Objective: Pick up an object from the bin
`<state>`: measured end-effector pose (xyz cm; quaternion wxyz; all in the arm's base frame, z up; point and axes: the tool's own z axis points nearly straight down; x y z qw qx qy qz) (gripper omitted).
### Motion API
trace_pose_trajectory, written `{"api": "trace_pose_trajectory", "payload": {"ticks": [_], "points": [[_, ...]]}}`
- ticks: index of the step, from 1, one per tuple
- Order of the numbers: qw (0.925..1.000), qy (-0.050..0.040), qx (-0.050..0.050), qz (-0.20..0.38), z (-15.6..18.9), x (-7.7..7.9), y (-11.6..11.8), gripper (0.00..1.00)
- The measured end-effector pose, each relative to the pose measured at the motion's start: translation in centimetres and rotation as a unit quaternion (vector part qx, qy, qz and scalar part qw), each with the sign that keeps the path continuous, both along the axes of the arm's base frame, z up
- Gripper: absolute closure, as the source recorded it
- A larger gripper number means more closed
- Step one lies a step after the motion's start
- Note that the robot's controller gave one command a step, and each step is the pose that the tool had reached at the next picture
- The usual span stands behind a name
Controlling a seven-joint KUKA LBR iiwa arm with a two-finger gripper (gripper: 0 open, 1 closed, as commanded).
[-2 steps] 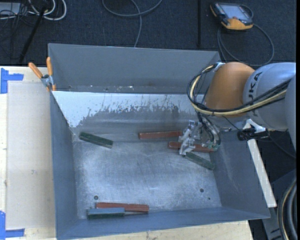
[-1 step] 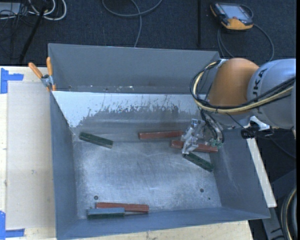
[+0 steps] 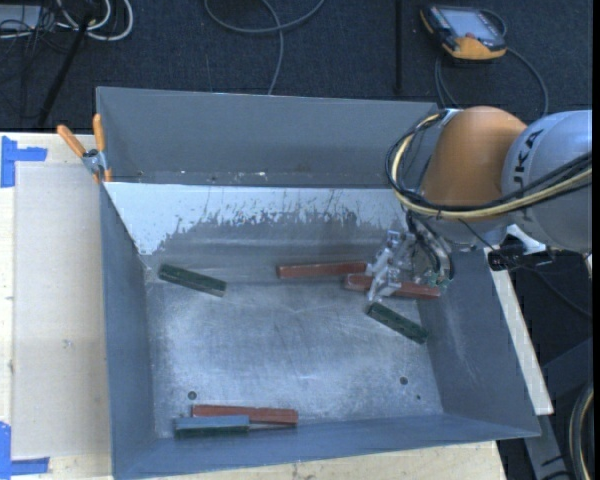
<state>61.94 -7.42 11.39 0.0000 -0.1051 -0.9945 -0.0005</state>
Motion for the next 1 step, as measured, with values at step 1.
{"api": "trace_pose_trajectory", "payload": {"ticks": [1], "points": [[1.0, -0.0011, 0.0, 0.0, 1.42, 0.05, -0.03, 1.0]]}}
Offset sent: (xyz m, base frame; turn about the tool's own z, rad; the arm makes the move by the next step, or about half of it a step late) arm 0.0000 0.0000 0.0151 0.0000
